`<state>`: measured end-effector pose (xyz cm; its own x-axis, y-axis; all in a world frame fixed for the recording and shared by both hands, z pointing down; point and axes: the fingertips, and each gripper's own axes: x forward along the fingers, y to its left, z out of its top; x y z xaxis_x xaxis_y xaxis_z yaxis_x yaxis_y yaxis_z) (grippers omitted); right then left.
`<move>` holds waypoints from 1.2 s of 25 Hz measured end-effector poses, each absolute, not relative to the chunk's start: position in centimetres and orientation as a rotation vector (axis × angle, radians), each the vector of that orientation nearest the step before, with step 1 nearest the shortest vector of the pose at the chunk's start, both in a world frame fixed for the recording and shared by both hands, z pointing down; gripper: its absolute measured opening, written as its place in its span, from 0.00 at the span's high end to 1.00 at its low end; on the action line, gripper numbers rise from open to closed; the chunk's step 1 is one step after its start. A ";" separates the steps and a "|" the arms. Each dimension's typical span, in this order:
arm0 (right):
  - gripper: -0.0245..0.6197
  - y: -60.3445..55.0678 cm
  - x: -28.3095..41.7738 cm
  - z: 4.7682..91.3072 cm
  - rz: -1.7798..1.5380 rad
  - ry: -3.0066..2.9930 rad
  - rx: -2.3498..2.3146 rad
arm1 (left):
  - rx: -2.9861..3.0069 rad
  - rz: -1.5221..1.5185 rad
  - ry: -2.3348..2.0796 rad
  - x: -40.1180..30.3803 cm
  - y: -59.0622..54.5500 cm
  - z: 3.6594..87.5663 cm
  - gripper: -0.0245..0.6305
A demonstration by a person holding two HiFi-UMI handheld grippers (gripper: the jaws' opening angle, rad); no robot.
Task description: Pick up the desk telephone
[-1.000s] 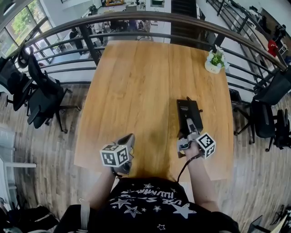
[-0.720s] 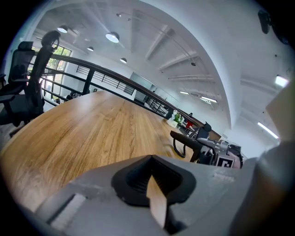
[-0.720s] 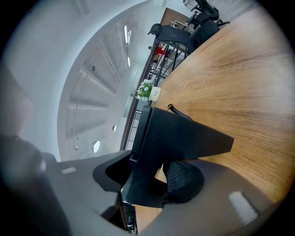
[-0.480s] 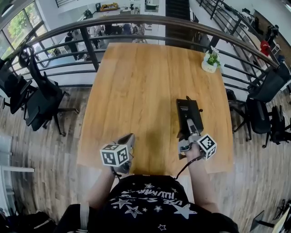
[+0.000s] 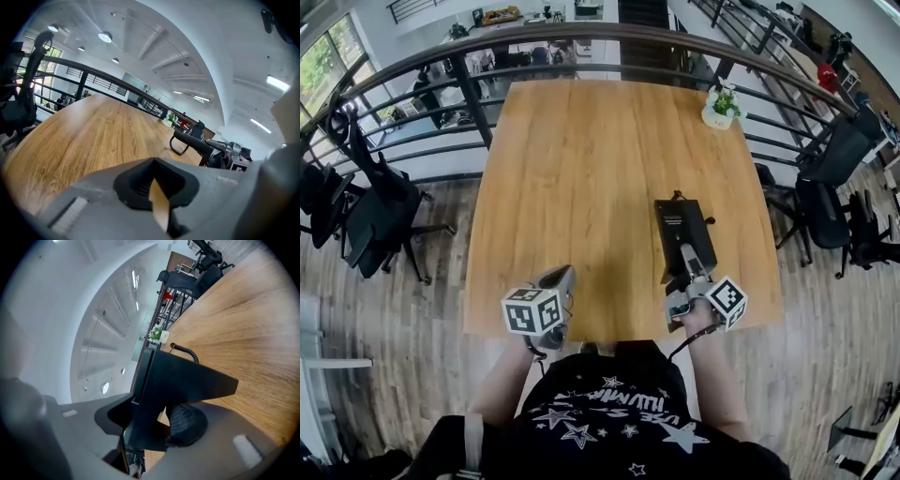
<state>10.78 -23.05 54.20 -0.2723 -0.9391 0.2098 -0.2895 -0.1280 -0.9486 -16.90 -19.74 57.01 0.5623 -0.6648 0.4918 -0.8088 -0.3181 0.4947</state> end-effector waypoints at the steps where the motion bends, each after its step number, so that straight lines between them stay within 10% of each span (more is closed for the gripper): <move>1: 0.65 -22.8 10.7 54.1 -1.431 1.561 -1.383 | 2.074 0.259 -1.175 -16.8 -19.6 57.0 0.96; 30: 0.64 -13.8 13.1 53.4 -1.524 1.723 -1.195 | 2.033 0.225 -1.258 -9.9 -9.5 55.7 0.96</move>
